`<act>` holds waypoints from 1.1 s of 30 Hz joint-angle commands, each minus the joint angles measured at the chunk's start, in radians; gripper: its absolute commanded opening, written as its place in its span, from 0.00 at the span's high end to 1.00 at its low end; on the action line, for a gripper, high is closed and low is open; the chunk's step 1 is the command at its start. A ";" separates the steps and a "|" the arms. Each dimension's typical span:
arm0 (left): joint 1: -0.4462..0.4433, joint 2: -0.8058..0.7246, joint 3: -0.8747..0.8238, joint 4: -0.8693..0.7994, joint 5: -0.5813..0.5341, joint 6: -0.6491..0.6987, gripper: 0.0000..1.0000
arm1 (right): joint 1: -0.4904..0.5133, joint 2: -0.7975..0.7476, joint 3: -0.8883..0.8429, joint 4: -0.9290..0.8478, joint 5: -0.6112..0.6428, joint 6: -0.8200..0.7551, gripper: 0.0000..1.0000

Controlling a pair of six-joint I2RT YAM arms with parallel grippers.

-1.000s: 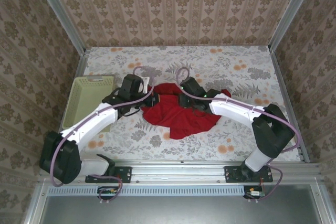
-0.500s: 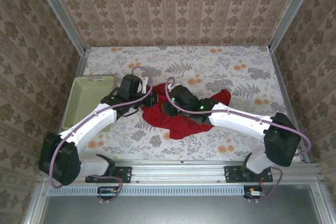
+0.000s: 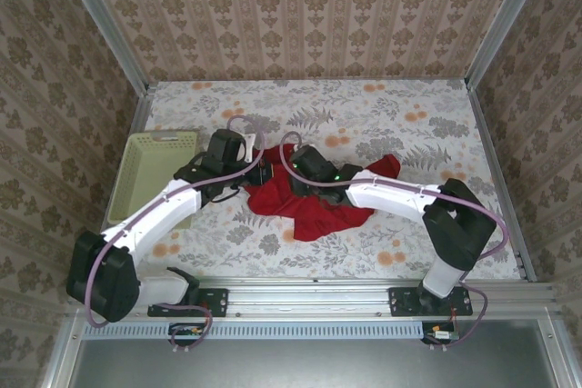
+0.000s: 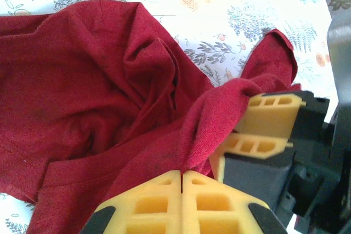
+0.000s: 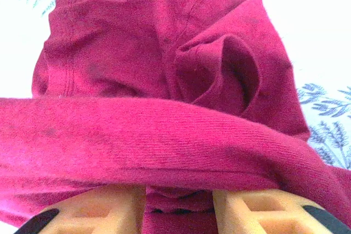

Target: Fold the inside-out t-shirt

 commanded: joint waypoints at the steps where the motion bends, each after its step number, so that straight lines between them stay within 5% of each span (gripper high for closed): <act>1: 0.011 -0.041 0.034 -0.015 0.007 -0.014 1.00 | -0.015 0.019 0.054 -0.055 0.028 -0.046 0.59; 10: 0.011 -0.058 0.056 -0.023 0.033 -0.022 1.00 | -0.010 0.122 0.158 -0.080 0.018 -0.079 0.55; 20: 0.018 -0.063 0.117 -0.066 0.008 -0.025 1.00 | 0.017 0.050 0.208 -0.044 0.011 -0.123 1.00; 33: 0.075 0.072 0.365 -0.223 -0.057 0.042 1.00 | 0.022 -0.322 0.014 0.001 -0.147 -0.087 1.00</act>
